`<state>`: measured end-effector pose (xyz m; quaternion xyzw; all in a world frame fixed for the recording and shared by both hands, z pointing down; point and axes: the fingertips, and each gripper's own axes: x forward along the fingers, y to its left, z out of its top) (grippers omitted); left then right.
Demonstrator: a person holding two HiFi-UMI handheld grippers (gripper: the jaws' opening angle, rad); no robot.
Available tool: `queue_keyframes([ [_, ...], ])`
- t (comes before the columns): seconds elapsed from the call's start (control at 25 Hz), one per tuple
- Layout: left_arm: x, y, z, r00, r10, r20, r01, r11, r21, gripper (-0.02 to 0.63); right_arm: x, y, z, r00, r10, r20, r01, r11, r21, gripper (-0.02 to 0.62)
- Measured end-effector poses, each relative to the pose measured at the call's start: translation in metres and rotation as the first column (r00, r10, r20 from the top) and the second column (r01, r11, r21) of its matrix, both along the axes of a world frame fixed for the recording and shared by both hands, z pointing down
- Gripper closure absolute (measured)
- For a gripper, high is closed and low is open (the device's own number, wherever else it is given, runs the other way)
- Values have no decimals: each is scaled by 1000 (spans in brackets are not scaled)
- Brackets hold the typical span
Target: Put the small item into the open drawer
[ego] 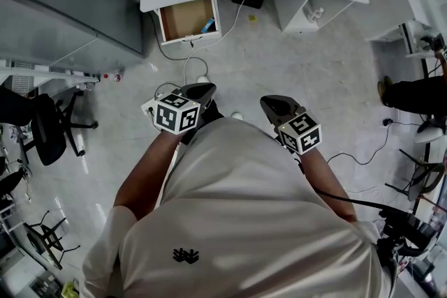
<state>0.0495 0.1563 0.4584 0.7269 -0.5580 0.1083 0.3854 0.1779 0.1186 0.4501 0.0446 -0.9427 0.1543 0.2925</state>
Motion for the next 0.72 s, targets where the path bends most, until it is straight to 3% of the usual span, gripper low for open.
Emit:
queue_keyframes([
  [0.72, 7, 3, 2, 1000, 1, 11, 0, 1000, -6, 577, 7, 1, -2, 1000, -22, -4, 22, 1000, 21, 565],
])
